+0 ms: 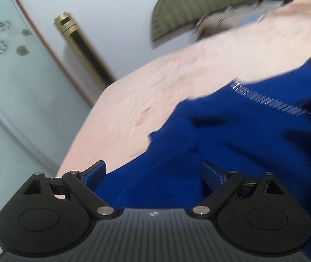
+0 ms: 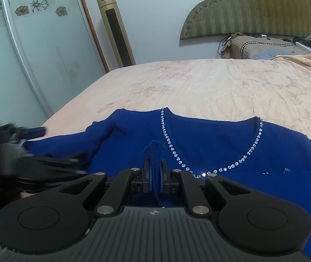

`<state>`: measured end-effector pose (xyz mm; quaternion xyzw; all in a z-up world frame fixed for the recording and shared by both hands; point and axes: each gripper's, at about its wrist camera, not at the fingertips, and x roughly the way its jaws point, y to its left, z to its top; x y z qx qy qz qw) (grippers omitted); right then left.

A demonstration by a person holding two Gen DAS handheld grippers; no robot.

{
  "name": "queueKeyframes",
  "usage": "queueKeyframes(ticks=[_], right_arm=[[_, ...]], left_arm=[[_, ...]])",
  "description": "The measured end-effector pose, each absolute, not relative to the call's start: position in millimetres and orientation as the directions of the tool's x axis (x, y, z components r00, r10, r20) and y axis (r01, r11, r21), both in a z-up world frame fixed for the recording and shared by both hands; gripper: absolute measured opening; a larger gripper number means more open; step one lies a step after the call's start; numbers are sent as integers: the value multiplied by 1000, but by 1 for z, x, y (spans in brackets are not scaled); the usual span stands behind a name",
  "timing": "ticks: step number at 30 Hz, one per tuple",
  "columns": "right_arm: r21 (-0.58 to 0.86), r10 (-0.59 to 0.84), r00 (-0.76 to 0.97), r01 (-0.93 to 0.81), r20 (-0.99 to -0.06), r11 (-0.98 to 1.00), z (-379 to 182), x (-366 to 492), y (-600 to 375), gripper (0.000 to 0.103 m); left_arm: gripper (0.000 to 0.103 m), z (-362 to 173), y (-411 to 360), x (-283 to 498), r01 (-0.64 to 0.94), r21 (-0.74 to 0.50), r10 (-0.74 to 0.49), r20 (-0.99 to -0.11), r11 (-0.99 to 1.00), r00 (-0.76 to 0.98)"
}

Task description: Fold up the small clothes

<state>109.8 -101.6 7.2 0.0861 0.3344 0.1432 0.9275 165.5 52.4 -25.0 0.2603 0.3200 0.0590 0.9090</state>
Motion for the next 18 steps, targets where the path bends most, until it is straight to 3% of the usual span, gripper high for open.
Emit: queueKeyframes(ticks=[4, 7, 11, 15, 16, 18], right_arm=[[240, 316, 742, -213, -591, 947, 11, 108, -105, 13], [243, 315, 746, -209, -587, 947, 14, 112, -106, 13], [236, 331, 756, -236, -564, 943, 21, 118, -92, 13], [204, 346, 754, -279, -559, 938, 21, 128, -67, 11], [192, 347, 752, -289, -561, 938, 20, 129, -62, 4], [158, 341, 753, -307, -562, 939, 19, 131, -51, 1]], left_arm=[[95, -23, 90, 184, -106, 423, 356, -573, 900, 738], [95, -20, 126, 186, -264, 480, 516, -530, 837, 673], [94, -18, 168, 178, -358, 485, 596, -540, 798, 594], [94, -6, 182, 155, -359, 402, 538, -590, 842, 602], [94, -2, 181, 146, -356, 384, 523, -593, 852, 612], [94, 5, 175, 131, -341, 367, 500, -589, 865, 634]])
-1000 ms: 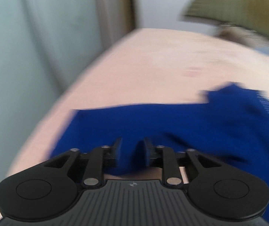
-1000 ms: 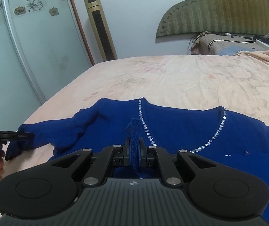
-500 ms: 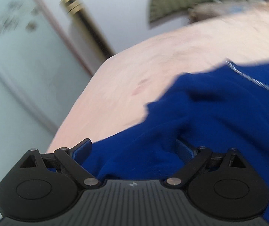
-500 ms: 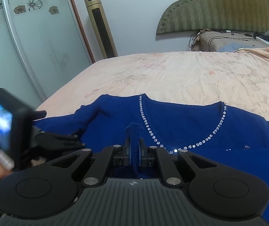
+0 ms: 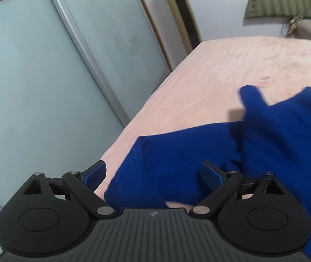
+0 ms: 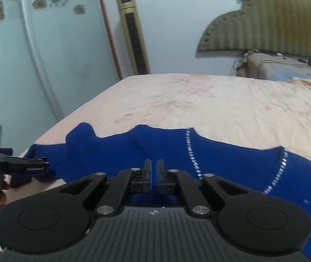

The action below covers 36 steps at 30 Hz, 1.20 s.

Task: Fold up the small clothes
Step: 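Open the right gripper to release the sleeve on the sweater body, then move the left gripper to the other sleeve cuff and close on it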

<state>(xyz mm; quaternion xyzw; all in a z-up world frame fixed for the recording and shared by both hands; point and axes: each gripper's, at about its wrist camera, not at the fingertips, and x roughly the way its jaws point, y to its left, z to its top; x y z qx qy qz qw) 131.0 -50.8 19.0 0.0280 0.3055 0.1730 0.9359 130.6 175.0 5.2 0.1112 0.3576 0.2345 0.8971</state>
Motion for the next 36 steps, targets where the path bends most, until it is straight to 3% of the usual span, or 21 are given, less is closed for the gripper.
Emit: queueKeyframes(ticks=[6, 7, 8, 9, 10, 12, 15, 20, 25, 26, 27, 28, 36], right_arm=[[112, 350, 750, -350, -561, 930, 21, 133, -28, 1], [138, 365, 738, -352, -567, 926, 22, 132, -31, 9], [157, 377, 732, -353, -568, 922, 23, 129, -35, 10], [164, 385, 723, -359, -574, 919, 23, 125, -43, 20], [151, 379, 724, -362, -577, 920, 23, 118, -51, 36], [40, 321, 749, -368, -579, 929, 19, 98, -64, 45], [-151, 242, 767, -402, -594, 903, 4, 65, -76, 45], [-205, 262, 699, -508, -666, 837, -19, 35, -77, 43], [-245, 234, 736, -479, -635, 843, -21, 50, -57, 40], [-241, 228, 743, -465, -630, 852, -21, 58, -55, 38], [-241, 213, 746, -449, -631, 860, -22, 66, -54, 14], [-248, 192, 753, -429, -629, 869, -23, 73, -52, 5], [-191, 229, 821, -375, -522, 907, 9, 99, -39, 5]], left_arm=[[94, 19, 144, 88, -264, 318, 407, -586, 911, 700], [94, 21, 141, 83, -249, 308, 390, -591, 918, 706], [94, 22, 140, 79, -238, 298, 375, -595, 924, 711], [94, 23, 139, 75, -223, 283, 354, -603, 933, 715], [94, 22, 137, 69, -206, 267, 330, -612, 942, 718], [94, 22, 135, 61, -176, 235, 288, -630, 956, 721], [94, 16, 129, 53, -147, 194, 240, -658, 970, 714], [94, 7, 106, 47, -99, 148, 174, -683, 984, 709], [94, 4, 87, 39, -71, 208, 195, -669, 976, 718], [94, 4, 85, 37, -68, 216, 198, -665, 974, 720], [94, 5, 86, 35, -66, 220, 199, -664, 973, 721], [95, 5, 86, 33, -66, 224, 202, -664, 972, 720], [94, 7, 104, 28, -137, 222, 253, -667, 965, 701]])
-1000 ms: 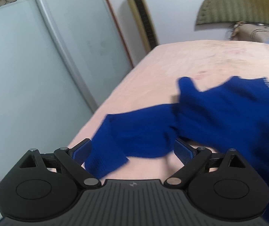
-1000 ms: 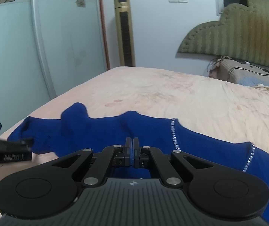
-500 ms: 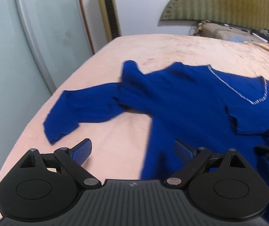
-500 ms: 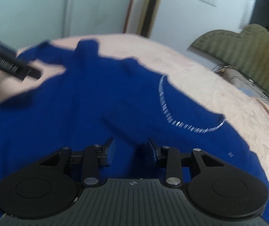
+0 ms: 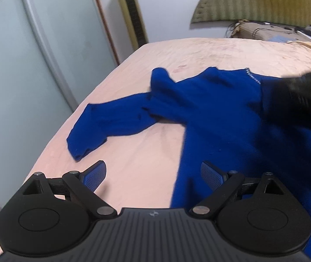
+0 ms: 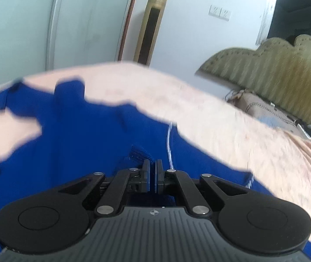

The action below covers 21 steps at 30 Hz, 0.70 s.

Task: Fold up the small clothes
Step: 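Move the left gripper to the other sleeve cuff and close on it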

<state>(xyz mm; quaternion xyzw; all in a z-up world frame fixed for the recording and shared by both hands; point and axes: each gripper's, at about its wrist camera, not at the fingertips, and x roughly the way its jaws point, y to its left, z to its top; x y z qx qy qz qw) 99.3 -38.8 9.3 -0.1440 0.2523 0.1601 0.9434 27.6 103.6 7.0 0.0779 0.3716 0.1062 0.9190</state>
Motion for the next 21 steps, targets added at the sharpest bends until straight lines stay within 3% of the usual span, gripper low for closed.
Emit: queueKeyframes(ticks=[9, 10, 12, 13, 14, 17, 21], right_arm=[[-142, 340, 781, -473, -524, 869, 10, 117, 15, 5], [-117, 349, 769, -477, -535, 871, 7, 121, 17, 7], [-47, 365, 734, -473, -572, 880, 5, 131, 14, 20], [10, 386, 707, -473, -593, 881, 5, 132, 8, 33], [73, 415, 689, -467, -594, 881, 6, 131, -3, 37], [132, 412, 716, -415, -563, 900, 16, 112, -36, 39], [185, 349, 708, -300, -614, 936, 7, 101, -76, 46]], left_arm=[[94, 3, 103, 28, -153, 241, 278, -677, 959, 681], [95, 2, 103, 28, -156, 245, 284, -679, 957, 677], [94, 1, 104, 29, -158, 250, 290, -684, 955, 670], [94, 1, 105, 28, -159, 253, 292, -685, 954, 668], [94, 1, 106, 28, -161, 254, 295, -683, 954, 668], [94, 0, 111, 29, -176, 252, 304, -685, 952, 662], [94, -4, 116, 36, -197, 218, 293, -713, 956, 637]])
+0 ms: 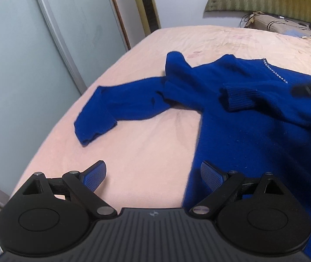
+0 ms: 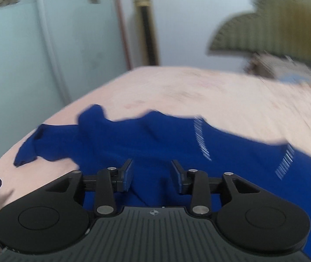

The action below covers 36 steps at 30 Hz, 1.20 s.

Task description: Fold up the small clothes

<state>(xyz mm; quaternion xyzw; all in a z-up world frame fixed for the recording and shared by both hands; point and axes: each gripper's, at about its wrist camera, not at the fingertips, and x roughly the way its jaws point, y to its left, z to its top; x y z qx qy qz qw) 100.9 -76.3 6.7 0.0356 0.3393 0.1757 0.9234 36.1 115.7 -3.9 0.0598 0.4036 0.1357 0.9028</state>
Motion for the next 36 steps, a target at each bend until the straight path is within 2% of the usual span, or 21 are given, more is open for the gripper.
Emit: queueKeyframes(ticks=[3, 6, 8, 9, 10, 13, 15, 19, 21, 29, 30, 31, 32, 33, 34, 36], right_arm=[[153, 285, 654, -253, -701, 955, -19, 103, -85, 46], [177, 305, 673, -253, -674, 951, -21, 91, -86, 46], [193, 331, 690, -272, -643, 943, -16, 83, -88, 53], [175, 330, 691, -287, -644, 942, -17, 80, -88, 61], [148, 316, 679, -296, -662, 944, -21, 80, -86, 65], [146, 303, 680, -280, -667, 949, -28, 75, -91, 67], [154, 316, 692, -287, -649, 945, -30, 69, -90, 73], [89, 322, 712, -345, -624, 934, -38, 61, -78, 92], [50, 314, 715, -365, -625, 930, -41, 59, -72, 97], [102, 356, 705, -377, -613, 921, -41, 62, -78, 102], [106, 359, 705, -377, -612, 920, -41, 61, -78, 102], [108, 361, 705, -377, -611, 920, -41, 61, -79, 102], [108, 361, 704, -378, -612, 920, -41, 61, -79, 102], [105, 359, 704, -378, -613, 920, -41, 61, -78, 102], [101, 356, 705, -378, -614, 920, -42, 61, -77, 102], [95, 353, 705, -378, -615, 921, -42, 60, -77, 102]], left_arm=[[94, -5, 116, 38, -195, 191, 272, -726, 962, 631], [94, -3, 120, 36, -213, 186, 281, -717, 959, 637], [94, -3, 130, 36, -249, 183, 302, -714, 951, 631], [94, -2, 138, 38, -269, 177, 312, -716, 947, 625], [94, -2, 146, 40, -291, 174, 324, -717, 941, 617], [94, -1, 170, 49, -376, 217, 415, -684, 901, 600], [94, -3, 183, 60, -406, 278, 481, -657, 870, 581], [94, -2, 202, 87, -385, 311, 491, -640, 869, 591], [94, 1, 211, 102, -393, 305, 492, -640, 868, 590], [93, -19, 236, 159, -453, 329, 542, -673, 828, 502], [77, -17, 238, 158, -463, 307, 534, -674, 831, 511], [50, -15, 241, 155, -465, 276, 512, -682, 841, 522], [39, -12, 244, 154, -463, 247, 488, -696, 851, 527], [21, -10, 247, 152, -474, 219, 473, -706, 853, 527], [11, -8, 250, 150, -493, 217, 484, -707, 842, 516], [11, -4, 255, 145, -509, 205, 489, -698, 836, 523]])
